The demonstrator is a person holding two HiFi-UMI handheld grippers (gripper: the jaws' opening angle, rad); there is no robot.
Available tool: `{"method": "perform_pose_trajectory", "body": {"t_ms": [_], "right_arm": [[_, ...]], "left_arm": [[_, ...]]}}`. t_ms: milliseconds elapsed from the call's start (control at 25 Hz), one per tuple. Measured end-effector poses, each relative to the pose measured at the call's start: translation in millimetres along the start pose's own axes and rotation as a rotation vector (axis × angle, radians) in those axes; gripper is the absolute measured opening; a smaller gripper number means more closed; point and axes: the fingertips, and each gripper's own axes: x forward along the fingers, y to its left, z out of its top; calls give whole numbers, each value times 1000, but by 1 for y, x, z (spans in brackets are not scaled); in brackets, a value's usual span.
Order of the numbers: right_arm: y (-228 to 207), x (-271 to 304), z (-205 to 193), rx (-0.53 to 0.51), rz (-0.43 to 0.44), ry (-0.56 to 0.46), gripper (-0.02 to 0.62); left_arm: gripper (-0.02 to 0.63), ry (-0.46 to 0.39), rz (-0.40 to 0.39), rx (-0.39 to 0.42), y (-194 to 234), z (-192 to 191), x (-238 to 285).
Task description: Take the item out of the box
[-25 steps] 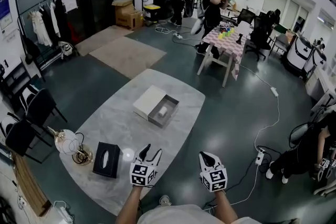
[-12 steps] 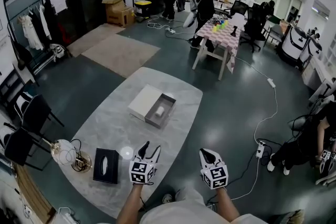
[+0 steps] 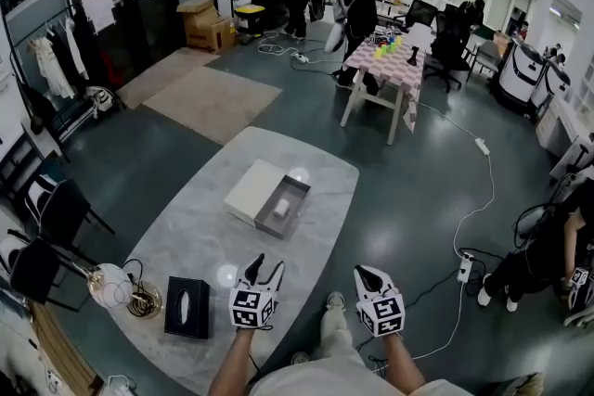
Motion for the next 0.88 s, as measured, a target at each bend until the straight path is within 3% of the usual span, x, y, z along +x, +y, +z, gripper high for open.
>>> {"method": "perform_pose_trajectory", "body": {"t_ms": [880], "right_arm": [[-118,128,26,13,124,7,2]], "left_arm": [[212,50,140,-15,40,36,134]]}}
